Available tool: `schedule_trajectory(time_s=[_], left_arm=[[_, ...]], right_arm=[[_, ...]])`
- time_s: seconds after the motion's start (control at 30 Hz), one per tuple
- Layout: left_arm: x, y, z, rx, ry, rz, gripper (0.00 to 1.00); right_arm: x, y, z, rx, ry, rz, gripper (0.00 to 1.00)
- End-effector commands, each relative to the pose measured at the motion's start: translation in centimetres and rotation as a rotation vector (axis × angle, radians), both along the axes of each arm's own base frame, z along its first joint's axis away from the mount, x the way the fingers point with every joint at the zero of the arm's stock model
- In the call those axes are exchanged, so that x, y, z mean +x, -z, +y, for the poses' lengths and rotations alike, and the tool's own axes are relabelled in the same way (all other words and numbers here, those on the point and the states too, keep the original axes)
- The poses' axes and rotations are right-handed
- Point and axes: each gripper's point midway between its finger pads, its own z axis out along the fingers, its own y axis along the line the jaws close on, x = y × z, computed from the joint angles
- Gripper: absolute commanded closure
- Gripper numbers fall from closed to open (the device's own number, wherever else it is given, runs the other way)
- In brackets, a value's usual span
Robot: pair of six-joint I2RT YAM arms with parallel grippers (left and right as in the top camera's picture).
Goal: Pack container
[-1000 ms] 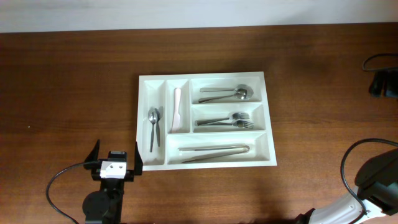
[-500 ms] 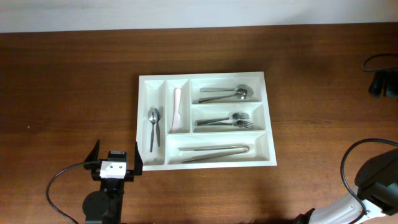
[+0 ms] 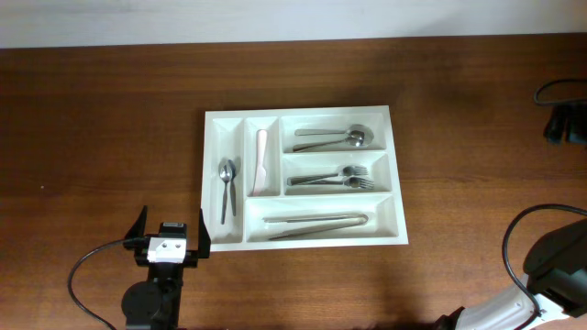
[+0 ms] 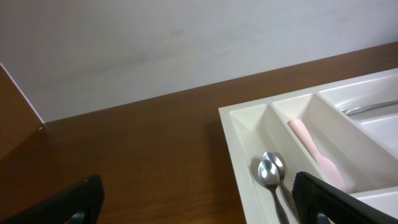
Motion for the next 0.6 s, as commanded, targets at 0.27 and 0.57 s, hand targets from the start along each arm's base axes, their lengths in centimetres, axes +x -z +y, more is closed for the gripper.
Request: schedule_trajectory(time_s=[0.27,0.57], left_arm=[[0.0,0.2,-0.1,-0.014,0.005,0.0,0.01],[0.0,0.2,-0.1,-0.014,0.005,0.0,0.01]], right_arm=[[4.4,-9.3,2.0,-0.148,-0.112,-0.413,0.01],[7.3,-15.6,13.6,-0.199,-0.302,-0.863,0.01]])
